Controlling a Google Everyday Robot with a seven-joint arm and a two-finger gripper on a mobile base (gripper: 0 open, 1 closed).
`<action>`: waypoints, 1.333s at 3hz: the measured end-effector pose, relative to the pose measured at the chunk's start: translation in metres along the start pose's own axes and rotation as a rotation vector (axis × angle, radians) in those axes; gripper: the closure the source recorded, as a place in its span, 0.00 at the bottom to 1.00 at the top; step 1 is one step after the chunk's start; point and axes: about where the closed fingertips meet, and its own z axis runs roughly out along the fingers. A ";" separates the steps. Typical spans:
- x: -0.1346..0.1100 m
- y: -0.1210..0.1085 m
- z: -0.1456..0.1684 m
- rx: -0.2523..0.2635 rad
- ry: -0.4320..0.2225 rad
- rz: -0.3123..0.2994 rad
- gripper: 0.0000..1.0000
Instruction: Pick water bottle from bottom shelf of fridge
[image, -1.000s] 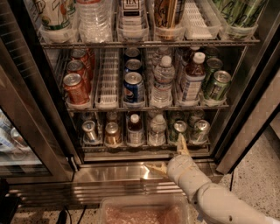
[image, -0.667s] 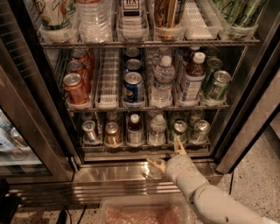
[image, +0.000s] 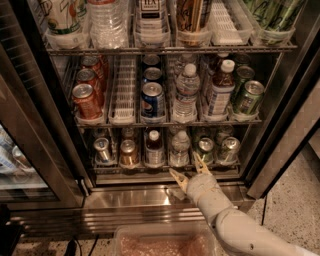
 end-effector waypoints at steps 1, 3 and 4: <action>-0.001 -0.003 0.011 0.030 -0.026 0.014 0.32; -0.002 -0.009 0.030 0.090 -0.065 0.043 0.29; -0.002 -0.008 0.037 0.103 -0.079 0.062 0.29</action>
Offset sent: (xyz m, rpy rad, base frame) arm 0.0354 -0.0008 0.0006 0.0605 -0.0979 -0.0792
